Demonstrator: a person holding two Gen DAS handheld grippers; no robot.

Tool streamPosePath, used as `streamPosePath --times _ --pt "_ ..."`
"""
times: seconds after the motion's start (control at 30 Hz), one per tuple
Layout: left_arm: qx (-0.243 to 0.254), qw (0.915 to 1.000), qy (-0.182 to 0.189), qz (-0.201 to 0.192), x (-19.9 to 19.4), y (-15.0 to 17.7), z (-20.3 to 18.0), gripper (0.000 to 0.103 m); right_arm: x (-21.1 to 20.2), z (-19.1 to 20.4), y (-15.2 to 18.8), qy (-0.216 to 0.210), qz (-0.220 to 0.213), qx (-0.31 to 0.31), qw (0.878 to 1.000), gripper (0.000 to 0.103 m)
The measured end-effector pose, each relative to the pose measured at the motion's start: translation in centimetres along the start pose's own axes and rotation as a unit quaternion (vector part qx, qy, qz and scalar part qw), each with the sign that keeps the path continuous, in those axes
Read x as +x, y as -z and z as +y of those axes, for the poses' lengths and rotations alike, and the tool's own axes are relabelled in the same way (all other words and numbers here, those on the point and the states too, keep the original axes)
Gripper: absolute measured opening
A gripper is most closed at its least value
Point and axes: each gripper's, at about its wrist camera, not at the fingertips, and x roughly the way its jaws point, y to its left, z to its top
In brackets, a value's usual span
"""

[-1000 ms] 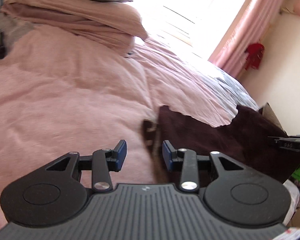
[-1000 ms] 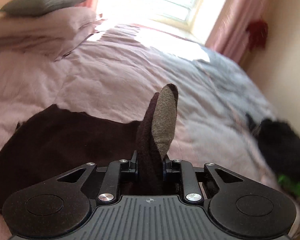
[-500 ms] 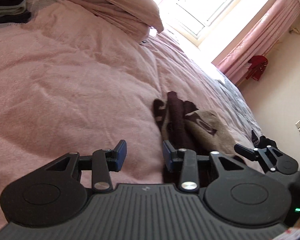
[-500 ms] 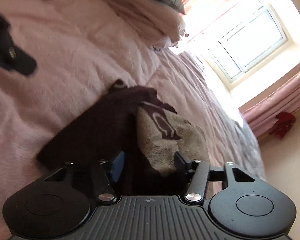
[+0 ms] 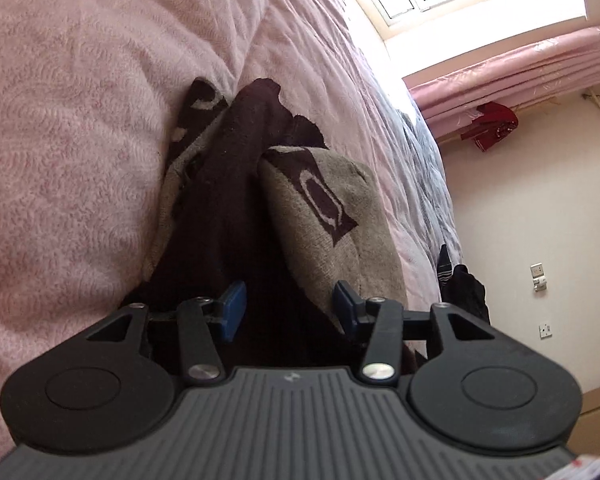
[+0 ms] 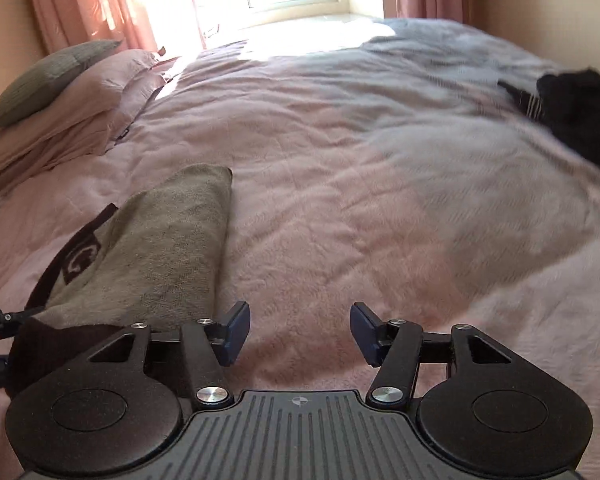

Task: Fold large clothes
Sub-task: 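Grasp the folded sweater bundle with the left gripper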

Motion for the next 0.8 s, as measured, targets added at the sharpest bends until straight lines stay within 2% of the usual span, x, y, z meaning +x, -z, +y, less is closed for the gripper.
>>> streamPosePath --times 0.07,0.1,0.17,0.23,0.33,0.37,0.43,0.53,0.6,0.67,0.73,0.77,0.8 --pt "-0.013 0.9998 0.012 -0.001 0.5 -0.2 0.0 0.042 1.3 -0.4 0.0 -0.029 0.013 0.018 0.999 0.053" --pt "-0.014 0.9997 0.02 0.002 0.9 -0.3 -0.3 0.039 1.7 0.0 0.2 -0.036 0.017 0.016 0.999 0.053" --pt "-0.015 0.9993 0.032 0.015 1.7 -0.5 -0.9 0.038 2.1 1.5 0.6 -0.008 0.007 -0.017 1.0 0.052" --pt "0.0 0.9997 0.019 0.017 2.2 -0.5 -1.6 0.038 1.9 2.7 0.7 0.007 -0.003 -0.047 0.999 0.049" --pt "0.018 0.9996 0.014 0.015 2.1 -0.7 -1.5 0.021 2.6 3.3 0.7 0.013 -0.004 -0.068 0.998 0.043" --pt "0.032 0.9993 0.017 0.005 1.7 -0.8 -1.7 0.016 2.8 3.5 0.6 0.013 -0.004 -0.074 0.997 0.042" --pt "0.084 0.996 0.02 -0.025 0.1 -0.9 -3.0 0.015 2.7 3.9 0.5 0.008 -0.008 -0.084 0.996 0.04" --pt "0.165 0.9831 0.027 -0.074 -3.1 -0.8 -5.3 0.015 2.6 5.8 0.3 0.008 -0.03 -0.123 0.992 0.039" --pt "0.189 0.9771 0.018 -0.095 -4.3 -0.9 -5.3 0.015 2.3 7.4 0.4 0.009 -0.042 -0.156 0.987 0.038" --pt "0.184 0.9778 -0.006 -0.101 -4.5 -0.9 -3.4 0.015 2.7 8.7 0.6 0.007 -0.047 -0.187 0.981 0.038" --pt "0.156 0.9829 -0.037 -0.09 -3.6 -1.0 -0.3 0.015 3.3 9.7 1.1 0.003 -0.043 -0.211 0.976 0.037" --pt "0.131 0.9871 -0.044 -0.081 -3.2 -1.2 1.4 0.015 3.6 10.1 1.3 0.001 -0.042 -0.218 0.975 0.037" --pt "0.116 0.9891 -0.036 -0.083 -3.4 -1.2 2.4 0.015 3.7 10.5 1.6 0.004 -0.045 -0.224 0.973 0.037"
